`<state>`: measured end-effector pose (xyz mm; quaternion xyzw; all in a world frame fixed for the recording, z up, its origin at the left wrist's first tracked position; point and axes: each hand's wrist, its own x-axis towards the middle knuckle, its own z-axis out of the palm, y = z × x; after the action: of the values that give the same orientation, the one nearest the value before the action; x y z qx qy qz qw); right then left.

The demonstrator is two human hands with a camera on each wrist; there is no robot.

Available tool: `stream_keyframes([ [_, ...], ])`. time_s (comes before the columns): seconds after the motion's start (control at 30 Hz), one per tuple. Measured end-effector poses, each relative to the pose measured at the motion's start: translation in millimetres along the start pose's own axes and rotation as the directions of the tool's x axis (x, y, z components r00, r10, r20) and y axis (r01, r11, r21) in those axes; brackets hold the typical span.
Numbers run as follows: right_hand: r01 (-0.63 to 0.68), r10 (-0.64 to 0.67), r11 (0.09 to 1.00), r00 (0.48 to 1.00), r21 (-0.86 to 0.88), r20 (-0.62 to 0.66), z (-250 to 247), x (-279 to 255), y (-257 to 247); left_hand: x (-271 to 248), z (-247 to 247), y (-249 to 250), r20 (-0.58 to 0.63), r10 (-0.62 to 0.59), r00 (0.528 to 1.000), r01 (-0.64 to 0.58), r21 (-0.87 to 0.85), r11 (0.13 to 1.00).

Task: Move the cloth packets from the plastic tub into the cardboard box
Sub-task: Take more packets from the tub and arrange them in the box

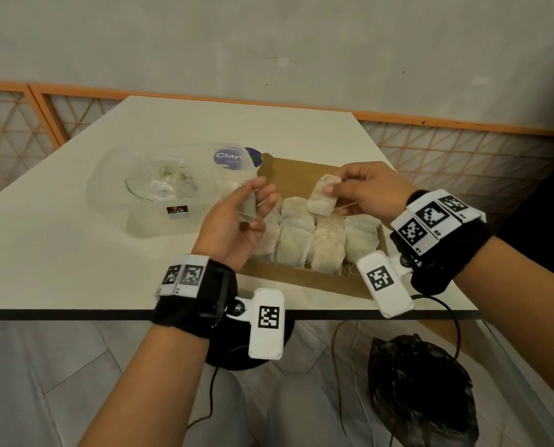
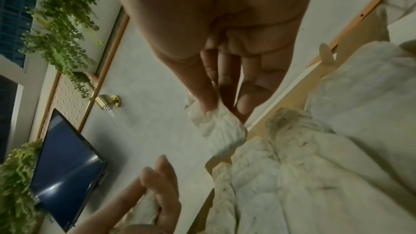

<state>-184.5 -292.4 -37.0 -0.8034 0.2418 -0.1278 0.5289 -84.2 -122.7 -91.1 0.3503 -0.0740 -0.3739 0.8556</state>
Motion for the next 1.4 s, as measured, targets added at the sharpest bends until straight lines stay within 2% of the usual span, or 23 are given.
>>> stream_keyframes([
  [0.1,-0.052,0.053,0.999,0.991,-0.010,0.122,14.2,-4.7,-2.0,-6.2,-11.2,7.7,0.023,-0.016,1.000,0.019,-0.158,0.987],
  [0.2,-0.082,0.092,0.995,0.970,-0.051,0.226,33.8,-10.1,-5.2,-9.7,-20.5,10.7,0.059,-0.009,0.998,0.029,-0.345,0.938],
  [0.27,-0.037,0.077,0.983,0.972,-0.178,0.223,42.6,-11.4,-8.6,-11.6,-26.1,10.9,0.045,0.009,0.999,0.010,-0.398,0.917],
  [0.33,0.048,0.017,0.946,0.980,-0.319,0.196,48.7,-10.1,-12.1,-14.1,-29.2,10.2,0.014,0.014,1.000,-0.008,-0.366,0.931],
  [0.4,0.079,-0.015,0.920,0.986,-0.383,0.166,53.9,-9.1,-17.3,-17.1,-27.6,8.0,-0.023,0.015,1.000,-0.020,-0.253,0.967],
  [0.47,0.064,-0.009,0.923,0.989,-0.380,0.146,57.9,-9.4,-24.3,-18.8,-21.0,4.4,-0.053,0.063,0.997,-0.064,-0.010,0.998],
  [0.5,0.050,-0.003,0.935,0.991,-0.351,0.135,59.3,-9.6,-28.1,-19.2,-17.2,1.6,-0.062,0.106,0.993,-0.095,0.159,0.983],
  [0.57,0.013,0.010,0.974,0.995,-0.226,0.099,61.1,-9.4,-34.3,-20.5,-9.6,-2.2,-0.039,0.148,0.988,-0.117,0.432,0.894],
  [0.6,-0.007,0.019,0.990,0.996,-0.139,0.083,62.2,-9.2,-36.5,-20.1,-7.8,-3.3,-0.025,0.140,0.990,-0.108,0.506,0.856],
  [0.67,-0.032,0.031,0.999,0.997,0.020,0.075,63.2,-8.7,-39.7,-19.2,-5.3,-2.3,0.015,0.090,0.996,-0.083,0.545,0.835],
  [0.77,-0.047,0.030,0.988,0.993,0.145,0.115,58.6,-8.4,-43.9,-17.1,-6.0,2.0,0.022,0.042,0.999,-0.047,0.511,0.858],
  [0.9,-0.016,0.016,1.000,1.000,0.024,-0.019,43.6,-2.2,-40.2,-13.4,-7.5,5.7,-0.025,0.042,0.999,-0.028,0.411,0.911],
  [0.97,-0.103,0.107,0.994,0.989,-0.042,0.104,42.7,-3.2,-35.8,-13.3,-5.8,7.8,-0.012,0.032,0.999,-0.023,0.443,0.896],
  [1.03,-0.181,0.182,0.983,0.947,-0.028,0.263,46.0,-5.1,-29.9,-13.1,-5.2,9.3,-0.001,0.008,1.000,-0.006,0.487,0.874],
  [1.13,-0.161,0.142,0.986,0.954,0.050,0.266,45.2,-2.1,-23.4,-13.1,-7.1,12.6,0.007,0.020,1.000,-0.021,0.466,0.885],
  [1.23,-0.141,0.130,0.990,0.963,0.030,0.237,43.7,0.0,-17.7,-11.6,-17.1,17.8,-0.061,0.102,0.993,-0.078,0.310,0.948],
  [1.3,-0.163,0.151,0.986,0.952,0.024,0.265,47.2,1.0,-12.5,-11.3,-25.5,19.1,-0.111,0.095,0.989,-0.068,0.220,0.973],
  [1.4,-0.221,0.201,0.975,0.911,0.013,0.359,60.2,2.4,-8.1,-12.1,-31.2,15.6,-0.118,0.071,0.991,-0.049,0.182,0.982],
])
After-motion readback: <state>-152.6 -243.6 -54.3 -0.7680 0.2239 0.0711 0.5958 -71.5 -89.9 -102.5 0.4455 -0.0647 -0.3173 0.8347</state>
